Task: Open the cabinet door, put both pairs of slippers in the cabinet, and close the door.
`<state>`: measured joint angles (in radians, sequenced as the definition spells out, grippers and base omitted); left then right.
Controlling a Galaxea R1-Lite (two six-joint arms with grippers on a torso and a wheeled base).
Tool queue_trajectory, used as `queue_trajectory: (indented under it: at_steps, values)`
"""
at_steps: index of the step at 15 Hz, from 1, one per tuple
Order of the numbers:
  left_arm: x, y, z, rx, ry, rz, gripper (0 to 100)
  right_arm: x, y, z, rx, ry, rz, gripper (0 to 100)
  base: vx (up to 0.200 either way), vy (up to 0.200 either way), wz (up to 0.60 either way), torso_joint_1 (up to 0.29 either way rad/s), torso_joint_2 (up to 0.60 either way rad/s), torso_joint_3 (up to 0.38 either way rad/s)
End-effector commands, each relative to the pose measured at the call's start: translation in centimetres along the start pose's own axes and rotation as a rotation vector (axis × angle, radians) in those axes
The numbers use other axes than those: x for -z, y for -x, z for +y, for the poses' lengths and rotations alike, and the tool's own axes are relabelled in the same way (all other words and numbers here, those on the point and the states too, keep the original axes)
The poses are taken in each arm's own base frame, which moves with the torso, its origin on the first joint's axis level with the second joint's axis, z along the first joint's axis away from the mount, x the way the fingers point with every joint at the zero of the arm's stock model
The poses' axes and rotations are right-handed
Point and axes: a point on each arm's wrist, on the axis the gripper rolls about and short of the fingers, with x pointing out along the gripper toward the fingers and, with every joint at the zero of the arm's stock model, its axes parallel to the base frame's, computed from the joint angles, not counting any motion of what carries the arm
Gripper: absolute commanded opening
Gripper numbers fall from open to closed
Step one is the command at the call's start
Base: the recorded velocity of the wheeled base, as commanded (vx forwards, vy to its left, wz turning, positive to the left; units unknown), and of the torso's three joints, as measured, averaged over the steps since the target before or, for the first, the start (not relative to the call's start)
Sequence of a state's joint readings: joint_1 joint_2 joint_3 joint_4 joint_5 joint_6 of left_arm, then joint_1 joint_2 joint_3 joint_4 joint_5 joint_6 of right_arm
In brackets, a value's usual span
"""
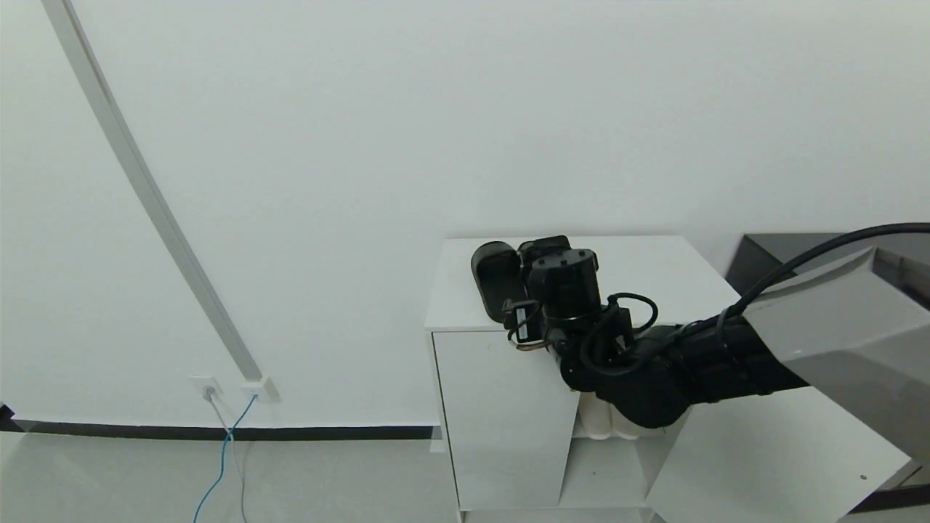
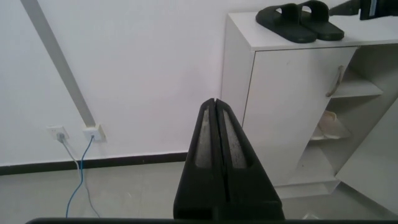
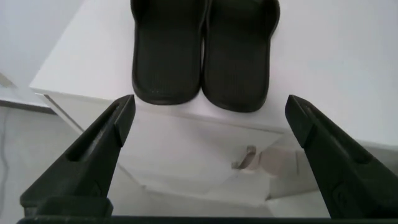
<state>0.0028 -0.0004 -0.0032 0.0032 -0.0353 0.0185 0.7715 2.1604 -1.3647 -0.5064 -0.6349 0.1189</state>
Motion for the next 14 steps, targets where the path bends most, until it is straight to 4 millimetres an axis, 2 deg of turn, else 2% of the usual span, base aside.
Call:
queue_trajectory:
  at_steps: [1, 3, 13, 14]
  values:
    - [0.0, 0.0, 0.0, 0.000, 0.000, 0.000, 0, -2.4, 0.7, -0.1, -0.003, -0.071, -0.008, 100, 0.000, 0.000, 0.00, 0.000, 0.00, 0.000]
    - [0.0, 0.0, 0.0, 0.000, 0.000, 0.000, 0, -2.0, 0.6, -0.1, 0.000, -0.081, 0.009, 100, 0.000, 0.000, 0.00, 0.000, 0.00, 0.000]
    - [0.0, 0.0, 0.0, 0.000, 0.003, 0.000, 0, 1.4, -0.6, 0.1, 0.018, -0.068, 0.081, 100, 0.200, 0.000, 0.00, 0.002, 0.00, 0.000]
    - [0.0, 0.0, 0.0, 0.000, 0.003, 0.000, 0, 2.0, -1.1, 0.4, 0.018, -0.067, 0.083, 100, 0.000, 0.000, 0.00, 0.000, 0.00, 0.000]
